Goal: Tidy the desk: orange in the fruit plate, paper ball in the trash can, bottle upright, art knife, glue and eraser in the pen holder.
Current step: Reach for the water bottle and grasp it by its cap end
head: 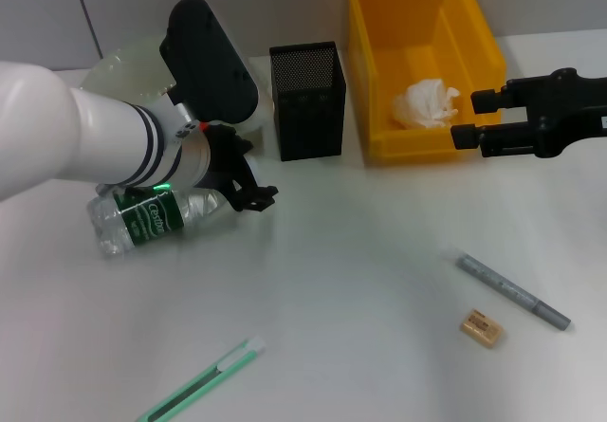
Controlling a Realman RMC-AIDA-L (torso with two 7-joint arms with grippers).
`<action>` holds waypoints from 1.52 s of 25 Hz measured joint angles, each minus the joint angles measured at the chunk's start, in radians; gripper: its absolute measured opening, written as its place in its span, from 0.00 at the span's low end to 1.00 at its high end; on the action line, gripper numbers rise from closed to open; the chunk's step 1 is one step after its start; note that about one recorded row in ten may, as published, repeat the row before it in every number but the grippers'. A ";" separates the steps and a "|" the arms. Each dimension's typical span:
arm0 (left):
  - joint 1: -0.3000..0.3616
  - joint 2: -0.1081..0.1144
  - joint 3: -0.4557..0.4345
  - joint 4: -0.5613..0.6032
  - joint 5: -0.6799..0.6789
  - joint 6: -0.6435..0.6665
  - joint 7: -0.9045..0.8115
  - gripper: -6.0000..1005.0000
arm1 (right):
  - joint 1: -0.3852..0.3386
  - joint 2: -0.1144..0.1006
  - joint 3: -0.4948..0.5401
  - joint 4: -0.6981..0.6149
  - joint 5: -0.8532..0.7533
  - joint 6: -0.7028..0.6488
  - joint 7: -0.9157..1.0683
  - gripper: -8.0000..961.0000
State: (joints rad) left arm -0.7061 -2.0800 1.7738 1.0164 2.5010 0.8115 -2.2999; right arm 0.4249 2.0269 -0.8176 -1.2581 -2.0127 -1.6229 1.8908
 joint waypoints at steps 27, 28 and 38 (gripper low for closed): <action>-0.006 0.000 0.051 -0.006 0.099 -0.029 -0.099 0.66 | 0.001 -0.002 0.000 0.002 0.000 0.000 -0.003 0.68; -0.006 0.000 0.052 -0.007 0.099 -0.029 -0.099 0.66 | 0.002 -0.002 0.000 0.002 0.000 0.000 -0.003 0.68; -0.007 0.000 0.072 -0.013 0.106 -0.042 -0.100 0.65 | 0.004 -0.002 0.000 0.002 0.000 0.000 -0.003 0.68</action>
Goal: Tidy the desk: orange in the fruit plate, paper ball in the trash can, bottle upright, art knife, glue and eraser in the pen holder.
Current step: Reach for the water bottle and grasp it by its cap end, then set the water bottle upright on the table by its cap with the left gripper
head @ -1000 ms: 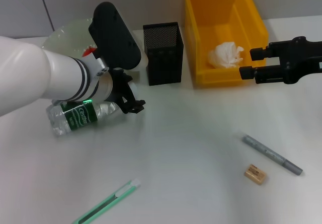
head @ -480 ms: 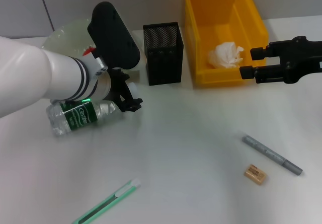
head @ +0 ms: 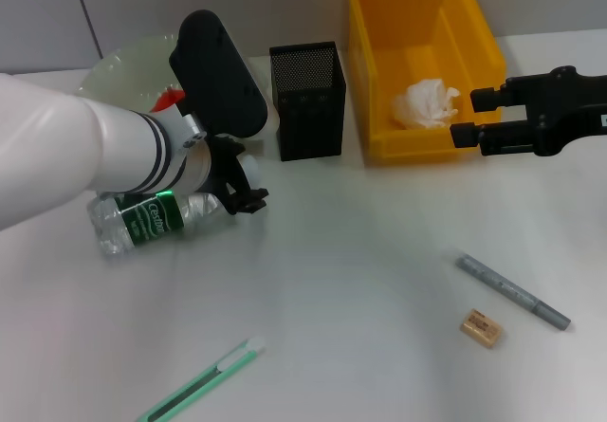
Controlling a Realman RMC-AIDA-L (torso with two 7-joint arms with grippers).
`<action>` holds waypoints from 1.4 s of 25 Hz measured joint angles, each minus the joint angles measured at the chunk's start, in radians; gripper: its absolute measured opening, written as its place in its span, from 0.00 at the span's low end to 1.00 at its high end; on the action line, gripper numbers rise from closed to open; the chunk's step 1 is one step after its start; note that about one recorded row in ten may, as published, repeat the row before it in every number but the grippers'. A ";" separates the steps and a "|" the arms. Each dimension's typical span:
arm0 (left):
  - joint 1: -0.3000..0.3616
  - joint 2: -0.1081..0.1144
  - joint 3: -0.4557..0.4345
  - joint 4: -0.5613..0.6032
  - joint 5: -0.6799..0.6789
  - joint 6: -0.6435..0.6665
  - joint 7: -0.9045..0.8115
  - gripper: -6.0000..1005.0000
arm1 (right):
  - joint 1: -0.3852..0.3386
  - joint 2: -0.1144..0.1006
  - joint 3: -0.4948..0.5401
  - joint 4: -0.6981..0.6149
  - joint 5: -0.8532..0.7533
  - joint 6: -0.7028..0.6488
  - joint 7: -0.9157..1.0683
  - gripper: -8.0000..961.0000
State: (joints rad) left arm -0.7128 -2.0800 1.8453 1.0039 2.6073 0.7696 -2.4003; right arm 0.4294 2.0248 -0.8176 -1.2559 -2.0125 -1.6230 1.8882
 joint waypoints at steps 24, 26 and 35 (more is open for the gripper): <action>-0.005 0.000 0.033 -0.024 0.000 -0.026 -0.002 0.58 | 0.002 0.005 0.000 0.003 0.000 -0.001 0.000 0.68; -0.002 0.000 0.039 -0.018 -0.002 -0.025 0.003 0.56 | 0.001 0.005 0.000 0.004 0.000 -0.001 0.000 0.68; 0.004 0.000 0.053 0.007 -0.007 -0.018 0.008 0.46 | -0.005 0.004 0.000 0.004 0.000 -0.002 0.000 0.68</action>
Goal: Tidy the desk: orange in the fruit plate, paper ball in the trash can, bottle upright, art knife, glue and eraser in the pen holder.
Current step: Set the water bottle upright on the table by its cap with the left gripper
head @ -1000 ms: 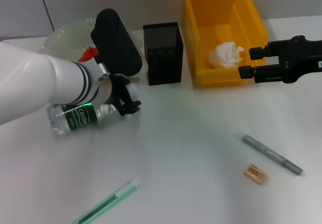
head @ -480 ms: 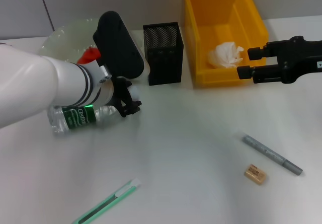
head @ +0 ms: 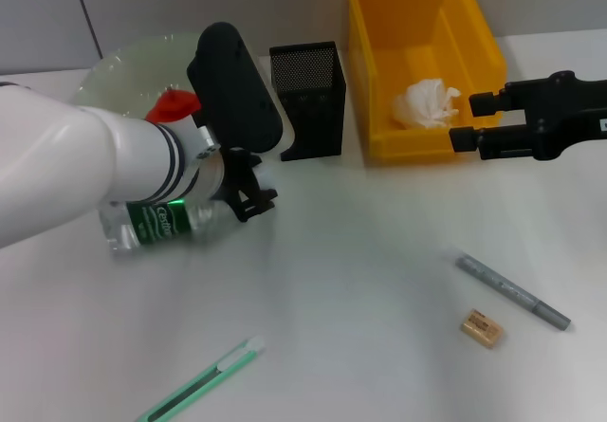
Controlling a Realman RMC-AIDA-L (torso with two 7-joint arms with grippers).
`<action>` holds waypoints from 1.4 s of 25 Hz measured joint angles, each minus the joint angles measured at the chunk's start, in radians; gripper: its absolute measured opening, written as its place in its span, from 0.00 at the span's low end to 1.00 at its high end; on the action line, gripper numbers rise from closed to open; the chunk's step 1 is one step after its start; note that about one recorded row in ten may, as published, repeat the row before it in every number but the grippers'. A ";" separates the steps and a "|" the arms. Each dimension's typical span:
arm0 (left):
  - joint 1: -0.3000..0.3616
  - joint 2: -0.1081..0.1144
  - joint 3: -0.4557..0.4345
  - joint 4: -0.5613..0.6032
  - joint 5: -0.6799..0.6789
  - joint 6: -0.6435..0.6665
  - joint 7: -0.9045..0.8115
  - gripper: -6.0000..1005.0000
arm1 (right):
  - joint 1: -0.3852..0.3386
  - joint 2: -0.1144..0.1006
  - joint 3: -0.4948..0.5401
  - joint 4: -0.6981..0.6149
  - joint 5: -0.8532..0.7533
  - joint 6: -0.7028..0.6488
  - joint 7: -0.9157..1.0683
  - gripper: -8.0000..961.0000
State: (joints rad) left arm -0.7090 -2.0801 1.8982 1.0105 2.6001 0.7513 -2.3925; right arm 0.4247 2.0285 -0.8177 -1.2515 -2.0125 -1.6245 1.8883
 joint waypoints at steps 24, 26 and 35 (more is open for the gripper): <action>0.168 0.009 -0.016 0.373 0.010 0.143 0.051 0.44 | 0.001 -0.007 0.014 -0.017 0.000 -0.006 -0.001 0.68; 0.186 0.010 -0.017 0.403 0.011 0.146 0.056 0.44 | 0.003 -0.010 0.014 -0.017 0.000 -0.007 -0.001 0.68; 0.232 0.011 -0.031 0.491 0.023 0.156 0.057 0.44 | 0.002 -0.012 0.021 -0.017 0.003 -0.008 -0.002 0.68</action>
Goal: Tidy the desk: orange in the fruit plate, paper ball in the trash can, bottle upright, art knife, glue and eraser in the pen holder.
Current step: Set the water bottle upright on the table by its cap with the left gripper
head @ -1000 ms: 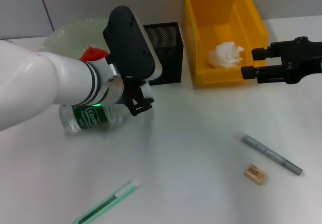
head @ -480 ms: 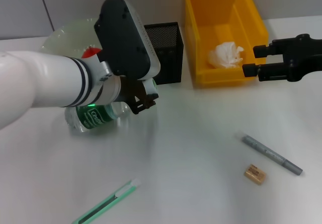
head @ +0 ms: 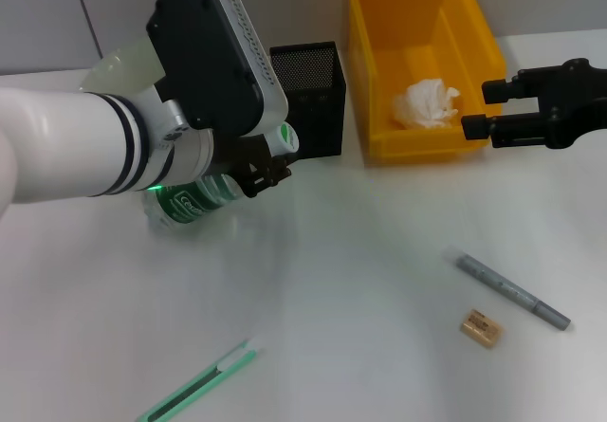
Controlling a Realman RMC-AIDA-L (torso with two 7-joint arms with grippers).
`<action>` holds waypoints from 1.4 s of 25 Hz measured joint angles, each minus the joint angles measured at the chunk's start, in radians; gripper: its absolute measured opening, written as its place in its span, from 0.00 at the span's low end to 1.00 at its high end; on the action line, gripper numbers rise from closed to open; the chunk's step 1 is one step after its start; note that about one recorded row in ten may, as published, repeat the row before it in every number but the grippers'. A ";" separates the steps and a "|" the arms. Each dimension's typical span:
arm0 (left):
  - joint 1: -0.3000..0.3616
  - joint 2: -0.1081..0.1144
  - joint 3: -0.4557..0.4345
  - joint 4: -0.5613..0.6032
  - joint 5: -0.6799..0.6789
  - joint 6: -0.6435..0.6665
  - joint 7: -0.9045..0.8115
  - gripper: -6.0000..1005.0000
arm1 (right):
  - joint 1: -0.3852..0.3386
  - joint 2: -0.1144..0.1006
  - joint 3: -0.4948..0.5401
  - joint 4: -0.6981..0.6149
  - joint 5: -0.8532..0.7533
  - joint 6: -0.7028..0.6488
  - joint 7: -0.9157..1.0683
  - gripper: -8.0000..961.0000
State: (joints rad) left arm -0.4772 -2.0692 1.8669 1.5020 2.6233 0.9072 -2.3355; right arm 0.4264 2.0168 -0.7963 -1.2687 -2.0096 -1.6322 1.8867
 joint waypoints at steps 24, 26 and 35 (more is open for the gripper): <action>0.080 0.001 -0.024 0.210 0.026 0.182 0.025 0.44 | 0.008 -0.009 0.003 -0.002 -0.001 0.000 0.000 0.68; 0.115 0.001 -0.035 0.266 0.026 0.186 0.026 0.44 | 0.008 -0.009 0.003 -0.001 -0.001 0.000 0.000 0.68; 0.133 0.001 -0.059 0.318 0.026 0.223 0.027 0.44 | 0.008 -0.011 0.003 -0.001 -0.002 0.000 0.000 0.68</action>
State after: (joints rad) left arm -0.3441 -2.0685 1.8080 1.8201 2.6492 1.1301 -2.3086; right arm 0.4342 2.0061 -0.7930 -1.2701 -2.0111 -1.6321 1.8868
